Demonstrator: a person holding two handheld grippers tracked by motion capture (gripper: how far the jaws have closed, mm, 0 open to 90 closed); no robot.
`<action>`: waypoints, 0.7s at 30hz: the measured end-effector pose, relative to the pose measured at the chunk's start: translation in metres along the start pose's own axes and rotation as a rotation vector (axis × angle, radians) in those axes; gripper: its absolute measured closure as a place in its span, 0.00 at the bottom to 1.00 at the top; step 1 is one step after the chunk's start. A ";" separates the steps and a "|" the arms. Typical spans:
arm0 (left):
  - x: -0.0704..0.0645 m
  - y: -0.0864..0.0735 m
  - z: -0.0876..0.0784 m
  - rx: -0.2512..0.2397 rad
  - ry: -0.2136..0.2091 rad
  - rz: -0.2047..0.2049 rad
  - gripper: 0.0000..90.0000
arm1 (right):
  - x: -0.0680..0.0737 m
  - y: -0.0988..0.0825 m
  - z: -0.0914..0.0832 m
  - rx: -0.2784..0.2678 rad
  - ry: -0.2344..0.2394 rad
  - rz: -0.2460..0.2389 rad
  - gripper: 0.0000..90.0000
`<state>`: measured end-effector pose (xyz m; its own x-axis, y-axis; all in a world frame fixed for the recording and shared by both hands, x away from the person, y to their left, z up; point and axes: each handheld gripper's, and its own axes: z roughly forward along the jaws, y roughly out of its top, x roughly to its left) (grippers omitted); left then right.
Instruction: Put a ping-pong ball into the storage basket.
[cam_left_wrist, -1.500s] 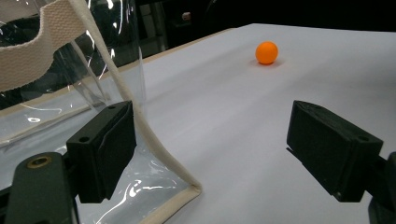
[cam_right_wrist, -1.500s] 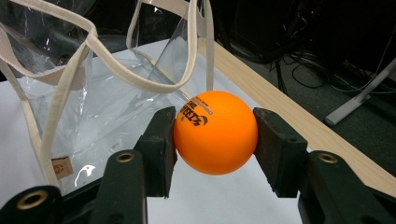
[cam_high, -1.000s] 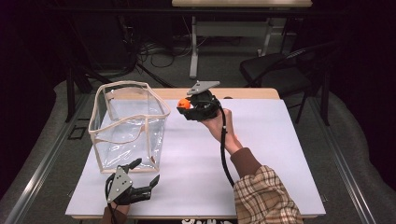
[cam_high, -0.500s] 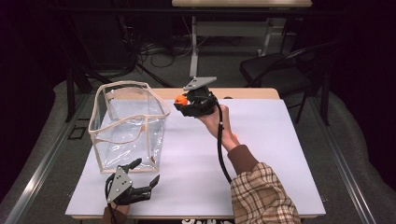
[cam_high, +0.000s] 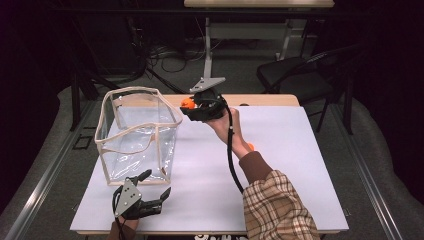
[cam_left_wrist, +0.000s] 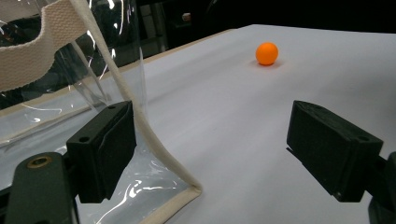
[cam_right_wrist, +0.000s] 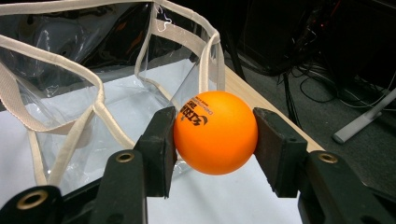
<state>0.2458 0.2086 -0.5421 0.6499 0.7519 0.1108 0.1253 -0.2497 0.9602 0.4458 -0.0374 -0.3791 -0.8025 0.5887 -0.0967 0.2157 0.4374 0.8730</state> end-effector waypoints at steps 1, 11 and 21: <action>0.000 0.000 0.000 0.000 0.000 0.000 0.18 | 0.000 0.001 0.000 0.001 0.000 -0.001 0.57; 0.000 0.000 0.000 -0.001 0.000 0.001 0.18 | 0.002 0.007 0.003 -0.004 0.003 -0.006 0.57; 0.000 0.000 0.000 0.000 0.000 0.002 0.18 | 0.005 0.015 0.006 -0.010 0.007 -0.013 0.57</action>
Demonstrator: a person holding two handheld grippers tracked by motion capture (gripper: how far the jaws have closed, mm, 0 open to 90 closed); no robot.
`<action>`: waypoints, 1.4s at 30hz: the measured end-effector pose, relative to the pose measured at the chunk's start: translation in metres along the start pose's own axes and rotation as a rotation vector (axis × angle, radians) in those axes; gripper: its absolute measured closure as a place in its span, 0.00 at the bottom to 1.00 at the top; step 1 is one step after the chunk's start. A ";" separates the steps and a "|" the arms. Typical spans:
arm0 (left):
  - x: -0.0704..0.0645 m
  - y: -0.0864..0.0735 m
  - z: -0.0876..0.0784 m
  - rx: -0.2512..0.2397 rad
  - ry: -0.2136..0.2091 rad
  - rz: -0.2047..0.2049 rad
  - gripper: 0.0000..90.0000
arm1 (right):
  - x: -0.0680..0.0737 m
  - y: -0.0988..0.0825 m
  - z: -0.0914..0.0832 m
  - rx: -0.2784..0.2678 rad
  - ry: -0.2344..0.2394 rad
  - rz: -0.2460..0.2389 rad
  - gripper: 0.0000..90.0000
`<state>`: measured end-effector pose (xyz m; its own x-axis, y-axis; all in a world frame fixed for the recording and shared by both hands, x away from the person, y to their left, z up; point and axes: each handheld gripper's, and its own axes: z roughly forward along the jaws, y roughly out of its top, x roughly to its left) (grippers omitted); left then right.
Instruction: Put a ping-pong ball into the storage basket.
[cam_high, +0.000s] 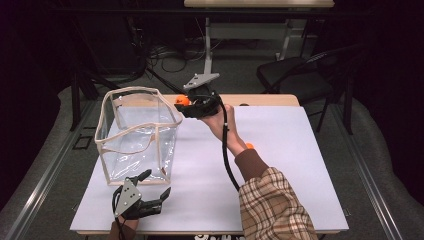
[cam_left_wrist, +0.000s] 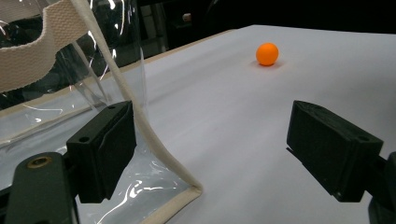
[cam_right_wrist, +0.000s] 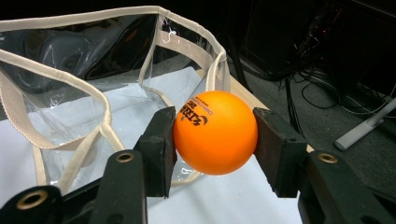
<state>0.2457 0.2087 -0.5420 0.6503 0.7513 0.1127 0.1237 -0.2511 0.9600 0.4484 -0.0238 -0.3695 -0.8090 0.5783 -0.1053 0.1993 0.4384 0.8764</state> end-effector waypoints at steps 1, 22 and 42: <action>0.000 0.000 0.000 0.000 0.000 0.000 0.18 | 0.002 0.002 0.001 -0.001 0.005 -0.001 0.57; 0.000 0.000 0.000 -0.002 -0.002 -0.003 0.18 | 0.014 0.011 0.021 0.019 0.032 -0.016 0.57; 0.000 0.000 0.000 -0.001 -0.003 -0.002 0.18 | 0.018 0.011 0.038 0.060 0.040 -0.010 0.57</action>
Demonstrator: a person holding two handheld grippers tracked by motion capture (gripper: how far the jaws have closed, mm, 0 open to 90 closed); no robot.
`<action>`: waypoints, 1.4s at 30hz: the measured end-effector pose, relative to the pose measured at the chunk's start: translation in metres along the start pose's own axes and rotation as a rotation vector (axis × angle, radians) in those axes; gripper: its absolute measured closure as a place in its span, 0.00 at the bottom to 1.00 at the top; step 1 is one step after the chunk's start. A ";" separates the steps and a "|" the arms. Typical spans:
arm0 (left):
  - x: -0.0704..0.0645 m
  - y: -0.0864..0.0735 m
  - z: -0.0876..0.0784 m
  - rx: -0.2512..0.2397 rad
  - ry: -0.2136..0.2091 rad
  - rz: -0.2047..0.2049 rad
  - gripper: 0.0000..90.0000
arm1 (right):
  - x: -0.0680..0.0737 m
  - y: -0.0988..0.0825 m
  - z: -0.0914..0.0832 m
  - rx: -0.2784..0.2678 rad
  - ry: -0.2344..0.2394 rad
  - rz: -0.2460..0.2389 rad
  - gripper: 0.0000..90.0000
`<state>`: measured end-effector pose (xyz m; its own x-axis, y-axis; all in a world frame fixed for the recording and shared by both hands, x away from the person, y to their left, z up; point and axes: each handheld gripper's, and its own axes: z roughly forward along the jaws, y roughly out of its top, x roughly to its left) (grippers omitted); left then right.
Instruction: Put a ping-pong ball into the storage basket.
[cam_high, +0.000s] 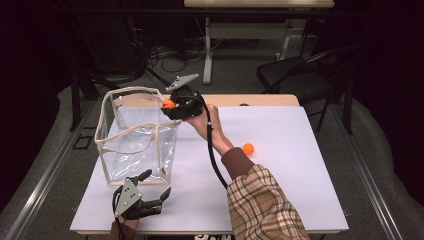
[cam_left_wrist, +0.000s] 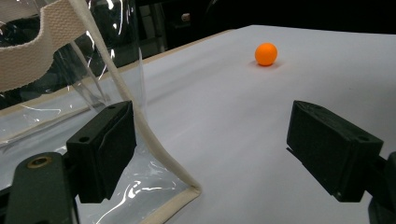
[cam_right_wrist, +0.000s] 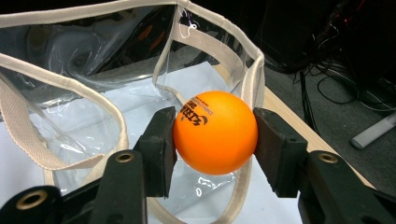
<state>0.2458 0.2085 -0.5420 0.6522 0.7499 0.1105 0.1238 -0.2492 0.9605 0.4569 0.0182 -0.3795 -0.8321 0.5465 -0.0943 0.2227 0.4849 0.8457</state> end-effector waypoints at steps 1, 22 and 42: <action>0.000 0.000 0.000 0.000 0.000 -0.001 0.18 | 0.000 0.000 0.001 0.004 0.004 0.004 0.57; 0.000 0.000 0.000 -0.002 -0.003 0.000 0.18 | -0.001 -0.004 0.022 0.068 0.042 0.043 0.53; -0.001 0.000 0.000 0.001 0.000 0.003 0.18 | -0.017 -0.026 -0.025 0.024 0.031 0.077 0.18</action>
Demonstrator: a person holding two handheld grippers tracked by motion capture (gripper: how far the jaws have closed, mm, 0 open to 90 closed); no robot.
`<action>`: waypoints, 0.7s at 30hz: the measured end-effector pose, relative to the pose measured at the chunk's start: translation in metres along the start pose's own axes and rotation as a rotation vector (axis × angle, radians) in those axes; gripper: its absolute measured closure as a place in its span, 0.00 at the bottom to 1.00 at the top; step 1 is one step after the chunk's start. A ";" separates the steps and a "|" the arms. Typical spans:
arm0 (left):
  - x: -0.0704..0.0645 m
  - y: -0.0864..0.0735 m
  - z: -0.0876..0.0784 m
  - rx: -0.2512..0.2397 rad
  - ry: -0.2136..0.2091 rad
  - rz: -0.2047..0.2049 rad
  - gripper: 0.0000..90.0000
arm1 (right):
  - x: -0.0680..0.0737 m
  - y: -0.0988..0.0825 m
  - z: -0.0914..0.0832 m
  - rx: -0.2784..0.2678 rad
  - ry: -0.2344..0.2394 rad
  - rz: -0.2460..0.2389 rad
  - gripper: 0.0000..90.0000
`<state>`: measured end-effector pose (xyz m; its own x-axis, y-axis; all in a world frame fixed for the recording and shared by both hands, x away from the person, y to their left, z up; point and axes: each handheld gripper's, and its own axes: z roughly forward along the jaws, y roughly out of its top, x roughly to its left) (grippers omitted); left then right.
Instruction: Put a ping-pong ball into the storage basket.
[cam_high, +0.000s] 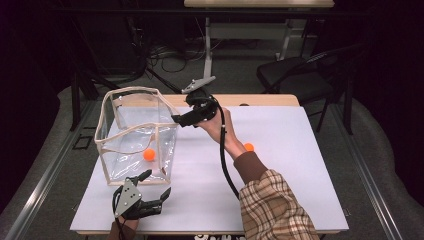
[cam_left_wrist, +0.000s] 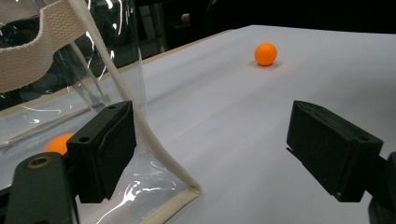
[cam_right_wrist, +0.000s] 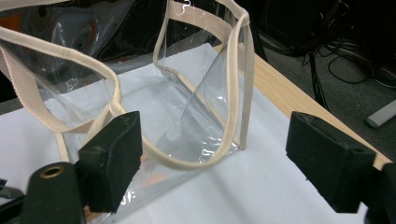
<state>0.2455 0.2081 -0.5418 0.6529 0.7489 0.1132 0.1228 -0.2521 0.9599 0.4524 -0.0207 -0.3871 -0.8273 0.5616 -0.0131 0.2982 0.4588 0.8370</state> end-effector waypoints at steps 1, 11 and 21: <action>0.000 0.000 0.000 0.001 0.000 -0.002 0.18 | -0.001 -0.002 -0.002 -0.003 -0.003 -0.002 0.17; 0.000 0.000 0.000 0.001 0.000 0.001 0.18 | -0.007 -0.025 -0.026 -0.016 -0.011 0.003 0.12; 0.000 0.000 0.000 0.003 -0.001 0.004 0.18 | -0.010 -0.057 -0.046 -0.021 -0.033 0.007 0.08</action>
<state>0.2454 0.2078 -0.5417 0.6542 0.7472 0.1169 0.1225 -0.2573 0.9585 0.4221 -0.0838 -0.4094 -0.8089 0.5875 -0.0255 0.2932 0.4406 0.8485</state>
